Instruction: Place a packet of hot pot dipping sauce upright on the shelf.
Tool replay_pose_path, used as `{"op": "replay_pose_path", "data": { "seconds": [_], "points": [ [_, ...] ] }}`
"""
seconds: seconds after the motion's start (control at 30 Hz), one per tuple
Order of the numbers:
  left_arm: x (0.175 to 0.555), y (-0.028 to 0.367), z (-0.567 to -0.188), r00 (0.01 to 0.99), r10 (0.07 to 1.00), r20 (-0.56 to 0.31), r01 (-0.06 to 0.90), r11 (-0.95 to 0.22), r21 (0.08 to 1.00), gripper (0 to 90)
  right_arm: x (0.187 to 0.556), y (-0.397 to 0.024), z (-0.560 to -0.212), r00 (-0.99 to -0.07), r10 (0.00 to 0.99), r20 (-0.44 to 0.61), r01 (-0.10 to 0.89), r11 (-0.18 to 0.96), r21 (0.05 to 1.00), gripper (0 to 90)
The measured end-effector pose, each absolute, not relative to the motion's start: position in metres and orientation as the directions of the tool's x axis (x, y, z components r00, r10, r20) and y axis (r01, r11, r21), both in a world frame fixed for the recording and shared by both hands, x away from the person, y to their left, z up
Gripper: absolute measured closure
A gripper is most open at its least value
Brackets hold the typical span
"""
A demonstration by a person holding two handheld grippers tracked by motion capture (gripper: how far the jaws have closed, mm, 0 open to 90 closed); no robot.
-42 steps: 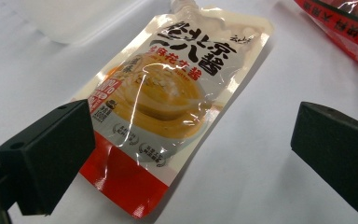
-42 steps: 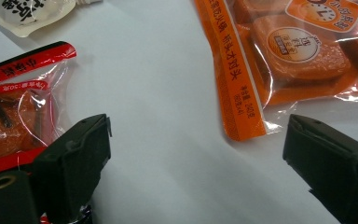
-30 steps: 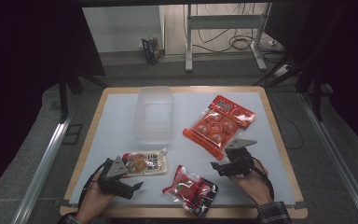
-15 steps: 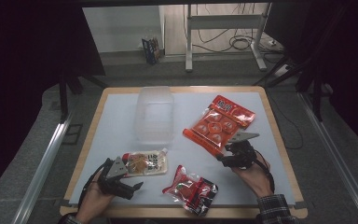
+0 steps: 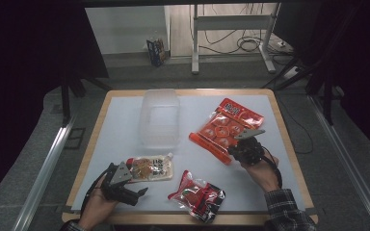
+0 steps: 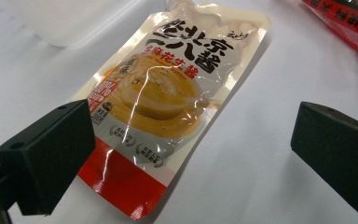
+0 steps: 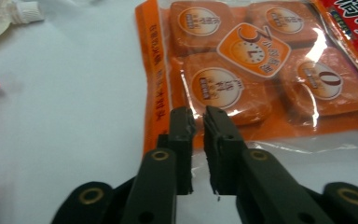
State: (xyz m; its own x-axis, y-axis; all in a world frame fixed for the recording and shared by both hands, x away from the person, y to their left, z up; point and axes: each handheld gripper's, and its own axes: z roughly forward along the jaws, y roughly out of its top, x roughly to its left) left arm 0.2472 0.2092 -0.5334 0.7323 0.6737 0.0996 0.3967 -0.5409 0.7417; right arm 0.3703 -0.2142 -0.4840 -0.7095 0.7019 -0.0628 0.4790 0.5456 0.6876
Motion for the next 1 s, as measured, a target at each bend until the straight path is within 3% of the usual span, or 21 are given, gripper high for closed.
{"op": "replay_pose_path", "data": {
  "seconds": [0.23,1.0],
  "points": [
    [0.247,0.211,-0.533,0.726,0.680,0.104,0.395,-0.536,0.746,0.0,0.392,-0.221,-0.482,-0.679,0.732,-0.059,0.501,0.520,0.692,87.8],
    [0.248,0.211,-0.533,0.729,0.677,0.105,0.395,-0.541,0.743,0.0,0.472,-0.247,-0.497,-0.513,0.856,-0.059,0.589,0.402,0.701,87.5]
  ]
}}
